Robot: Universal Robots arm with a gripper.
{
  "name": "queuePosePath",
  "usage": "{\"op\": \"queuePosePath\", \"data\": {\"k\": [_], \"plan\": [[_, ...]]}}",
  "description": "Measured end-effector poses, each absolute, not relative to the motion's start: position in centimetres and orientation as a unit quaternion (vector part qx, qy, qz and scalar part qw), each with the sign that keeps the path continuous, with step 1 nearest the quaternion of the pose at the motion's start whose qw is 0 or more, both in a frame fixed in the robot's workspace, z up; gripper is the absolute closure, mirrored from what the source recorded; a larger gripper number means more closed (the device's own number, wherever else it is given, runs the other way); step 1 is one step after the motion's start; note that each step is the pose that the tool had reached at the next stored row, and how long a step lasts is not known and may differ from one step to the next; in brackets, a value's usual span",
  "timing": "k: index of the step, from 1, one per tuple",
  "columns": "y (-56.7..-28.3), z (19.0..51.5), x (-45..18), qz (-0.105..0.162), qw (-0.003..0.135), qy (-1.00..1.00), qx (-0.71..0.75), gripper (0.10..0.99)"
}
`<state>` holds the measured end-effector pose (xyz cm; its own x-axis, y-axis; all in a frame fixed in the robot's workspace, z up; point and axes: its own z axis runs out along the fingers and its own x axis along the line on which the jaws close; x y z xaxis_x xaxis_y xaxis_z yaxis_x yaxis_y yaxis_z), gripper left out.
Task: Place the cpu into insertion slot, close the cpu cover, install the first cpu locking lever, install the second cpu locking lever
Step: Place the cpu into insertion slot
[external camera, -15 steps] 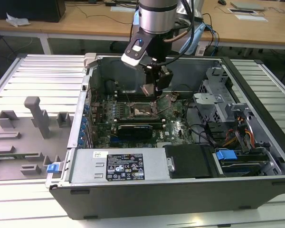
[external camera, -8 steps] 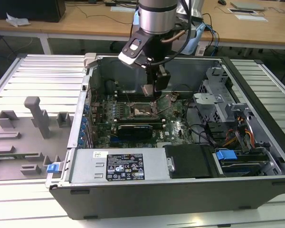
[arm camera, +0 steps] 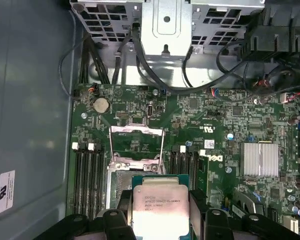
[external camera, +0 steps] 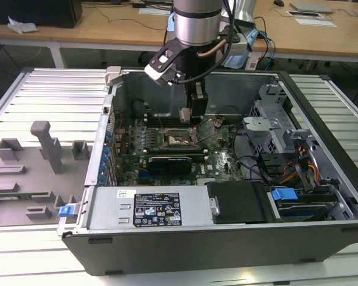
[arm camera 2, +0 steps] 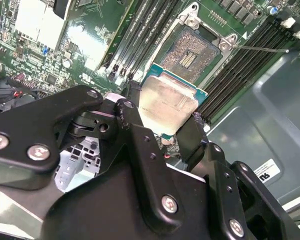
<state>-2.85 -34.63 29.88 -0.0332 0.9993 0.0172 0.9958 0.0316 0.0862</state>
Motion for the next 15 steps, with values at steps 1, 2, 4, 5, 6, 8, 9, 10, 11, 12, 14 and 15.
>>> {"op": "queuePosePath", "data": {"k": [1, 2, 4, 5, 6, 8, 9, 10, 11, 12, 14, 15], "plan": [[-34.6, 29.9, -2.9, 0.037, 0.024, 0.718, 0.695, 0.545], [-34.6, 29.7, -2.9, 0.037, 0.024, 0.718, 0.695, 0.545], [-34.6, 29.5, -2.9, 0.037, 0.024, 0.718, 0.695, 0.545], [-34.6, 29.3, -2.9, 0.037, 0.024, 0.718, 0.695, 0.545], [-34.6, 29.1, -2.9, 0.037, 0.024, 0.718, 0.694, 0.545], [-34.6, 28.9, -2.9, 0.037, 0.024, 0.719, 0.694, 0.545], [-34.6, 28.8, -2.9, 0.037, 0.024, 0.719, 0.694, 0.545], [-34.6, 28.8, -2.9, 0.036, 0.025, 0.719, 0.694, 0.545], [-34.6, 28.7, -2.9, 0.036, 0.025, 0.719, 0.694, 0.545], [-34.6, 28.6, -2.9, 0.036, 0.025, 0.719, 0.694, 0.545], [-34.6, 28.5, -2.9, 0.036, 0.026, 0.719, 0.694, 0.545], [-34.6, 28.2, -2.9, 0.035, 0.026, 0.719, 0.693, 0.545]]}}
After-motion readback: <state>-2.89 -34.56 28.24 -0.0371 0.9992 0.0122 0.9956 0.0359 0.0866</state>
